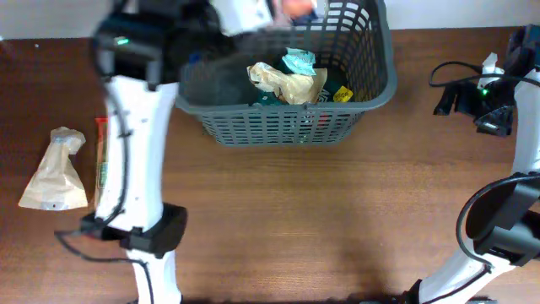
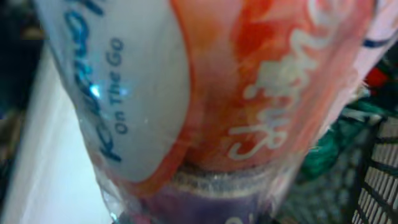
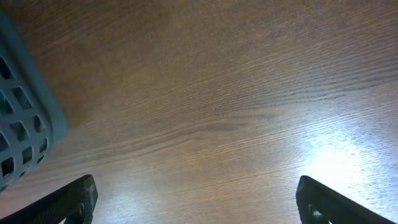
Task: Pack container
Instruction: 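Place the tissue box into the basket with the left gripper, then grasp the red-labelled spaghetti pack with the left gripper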
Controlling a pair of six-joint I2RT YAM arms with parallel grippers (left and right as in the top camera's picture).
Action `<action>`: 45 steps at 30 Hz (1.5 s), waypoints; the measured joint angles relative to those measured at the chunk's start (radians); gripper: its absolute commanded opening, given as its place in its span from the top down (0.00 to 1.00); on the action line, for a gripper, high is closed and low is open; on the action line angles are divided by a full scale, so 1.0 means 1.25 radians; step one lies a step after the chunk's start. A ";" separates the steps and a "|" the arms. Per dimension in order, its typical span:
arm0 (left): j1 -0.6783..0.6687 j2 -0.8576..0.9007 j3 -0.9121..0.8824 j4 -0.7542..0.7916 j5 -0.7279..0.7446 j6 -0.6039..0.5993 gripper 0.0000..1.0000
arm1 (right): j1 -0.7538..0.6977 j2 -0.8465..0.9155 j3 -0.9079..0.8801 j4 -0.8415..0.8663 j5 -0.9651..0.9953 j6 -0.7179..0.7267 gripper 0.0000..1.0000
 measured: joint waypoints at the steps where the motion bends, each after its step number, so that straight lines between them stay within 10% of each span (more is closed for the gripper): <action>1: -0.014 0.018 -0.008 0.000 -0.001 0.021 0.98 | 0.000 0.000 0.000 0.000 0.000 -0.001 0.01; 6: -0.046 0.148 -0.036 -0.001 -0.022 0.074 0.97 | 0.000 0.000 0.000 0.000 0.000 0.000 0.01; 11: -0.056 0.248 -0.058 -0.009 -0.062 0.084 0.19 | 0.000 0.000 0.000 0.000 0.000 -0.001 0.01; 15: -0.056 0.247 -0.054 -0.009 -0.104 0.021 0.02 | 0.000 0.000 0.000 0.000 0.000 -0.001 0.01; 25: 0.002 0.089 -0.034 -0.016 -0.319 -0.197 0.00 | 0.000 0.000 0.000 0.000 0.000 -0.001 0.01; 35: 0.389 -0.147 -0.032 -0.197 -0.269 -0.460 0.07 | 0.000 0.000 0.000 0.000 0.000 0.000 0.01; 45: 0.501 0.017 -0.504 -0.135 -0.210 -0.641 0.01 | 0.000 0.000 0.000 0.000 0.000 -0.001 0.01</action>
